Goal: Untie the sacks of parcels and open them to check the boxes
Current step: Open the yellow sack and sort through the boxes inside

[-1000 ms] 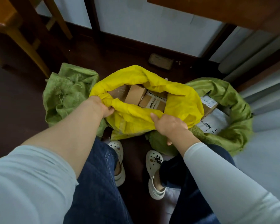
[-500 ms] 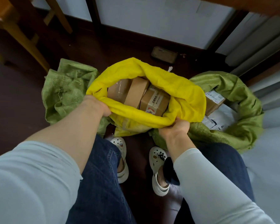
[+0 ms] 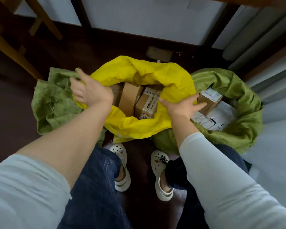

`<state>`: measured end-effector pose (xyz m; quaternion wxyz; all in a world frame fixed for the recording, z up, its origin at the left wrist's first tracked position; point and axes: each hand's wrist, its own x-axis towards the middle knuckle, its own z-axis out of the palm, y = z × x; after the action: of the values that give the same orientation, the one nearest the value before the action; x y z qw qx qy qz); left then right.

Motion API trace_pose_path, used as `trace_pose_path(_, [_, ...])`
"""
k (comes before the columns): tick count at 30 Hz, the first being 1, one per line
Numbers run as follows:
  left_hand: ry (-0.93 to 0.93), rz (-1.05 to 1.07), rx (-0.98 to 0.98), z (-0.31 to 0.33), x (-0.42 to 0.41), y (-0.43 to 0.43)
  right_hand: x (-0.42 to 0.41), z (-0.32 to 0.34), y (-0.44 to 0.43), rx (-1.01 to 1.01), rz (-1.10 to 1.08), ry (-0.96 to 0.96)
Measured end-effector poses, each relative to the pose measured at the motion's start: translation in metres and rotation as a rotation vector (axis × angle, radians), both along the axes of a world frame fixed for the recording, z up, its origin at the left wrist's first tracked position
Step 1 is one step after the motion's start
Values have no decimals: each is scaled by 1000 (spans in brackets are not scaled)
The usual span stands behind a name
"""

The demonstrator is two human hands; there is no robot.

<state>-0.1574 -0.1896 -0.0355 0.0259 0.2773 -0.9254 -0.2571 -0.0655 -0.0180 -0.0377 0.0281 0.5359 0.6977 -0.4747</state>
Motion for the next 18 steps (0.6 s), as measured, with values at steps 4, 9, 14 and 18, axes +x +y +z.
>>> trace_pose_path(4, [136, -874, -147, -2, 2, 40, -8, -19, -1, 35, 150, 111])
trace_pose_path(9, [108, -1477, -540, -12, -32, 89, 1, -29, 8, -173, 34, 364])
trace_pose_path(14, [-152, -1670, -578, -7, -68, 104, 9, -38, 35, -608, -180, 434])
trace_pose_path(18, [-438, -1469, -165, 2, -93, 108, 13, -48, 53, -849, -112, 486])
